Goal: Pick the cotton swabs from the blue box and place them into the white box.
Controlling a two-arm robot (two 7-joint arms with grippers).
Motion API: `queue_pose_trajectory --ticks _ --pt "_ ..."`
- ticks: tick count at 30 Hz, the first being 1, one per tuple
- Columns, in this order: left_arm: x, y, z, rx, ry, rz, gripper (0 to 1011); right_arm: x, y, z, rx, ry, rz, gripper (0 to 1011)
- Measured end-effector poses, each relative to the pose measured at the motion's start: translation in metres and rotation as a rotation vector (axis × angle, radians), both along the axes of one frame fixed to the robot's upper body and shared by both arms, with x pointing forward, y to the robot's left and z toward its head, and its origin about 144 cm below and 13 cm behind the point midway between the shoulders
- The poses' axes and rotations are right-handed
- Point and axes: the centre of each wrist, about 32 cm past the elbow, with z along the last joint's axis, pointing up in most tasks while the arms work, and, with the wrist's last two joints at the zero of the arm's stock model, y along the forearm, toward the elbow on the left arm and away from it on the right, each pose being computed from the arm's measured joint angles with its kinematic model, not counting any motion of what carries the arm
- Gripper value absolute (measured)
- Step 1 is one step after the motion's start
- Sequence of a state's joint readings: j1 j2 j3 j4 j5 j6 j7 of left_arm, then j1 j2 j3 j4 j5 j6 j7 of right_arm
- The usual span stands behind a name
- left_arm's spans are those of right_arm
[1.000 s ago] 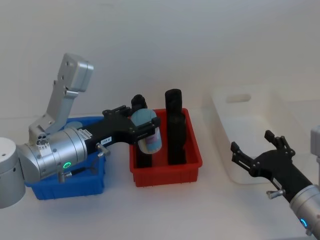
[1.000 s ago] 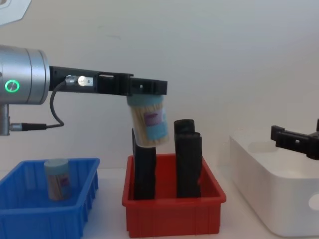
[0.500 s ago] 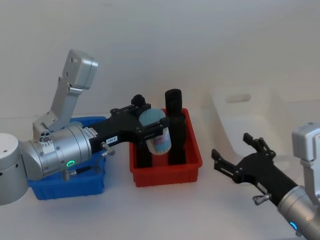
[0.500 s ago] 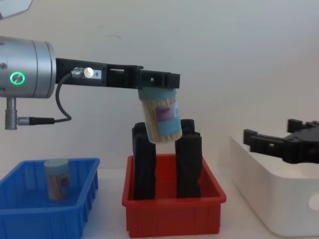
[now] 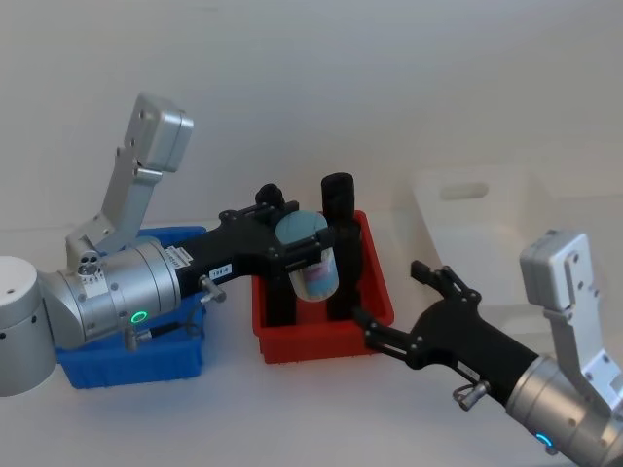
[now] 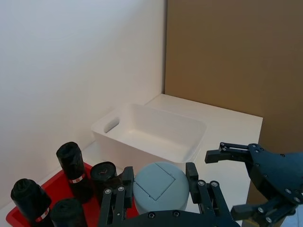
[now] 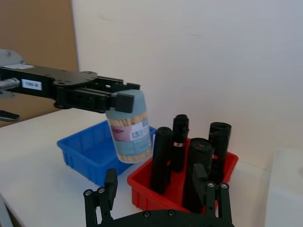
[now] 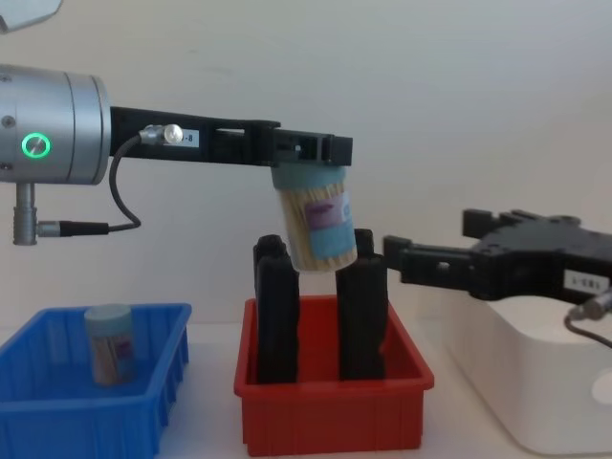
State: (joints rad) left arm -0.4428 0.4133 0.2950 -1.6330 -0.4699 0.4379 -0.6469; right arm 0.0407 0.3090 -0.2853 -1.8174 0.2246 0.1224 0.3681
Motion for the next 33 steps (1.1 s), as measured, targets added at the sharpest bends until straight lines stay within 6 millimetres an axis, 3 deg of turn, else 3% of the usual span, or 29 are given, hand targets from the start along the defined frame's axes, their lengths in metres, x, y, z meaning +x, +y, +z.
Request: queue_pose_trajectory --ticks 16,33 --pt "0.0 0.0 0.0 -0.001 0.001 -0.006 670 0.012 0.014 0.022 -0.06 0.0 0.093 1002" --pt "0.0 0.0 0.001 -0.001 0.0 -0.008 670 0.033 0.025 0.024 -0.102 0.046 0.084 1002"
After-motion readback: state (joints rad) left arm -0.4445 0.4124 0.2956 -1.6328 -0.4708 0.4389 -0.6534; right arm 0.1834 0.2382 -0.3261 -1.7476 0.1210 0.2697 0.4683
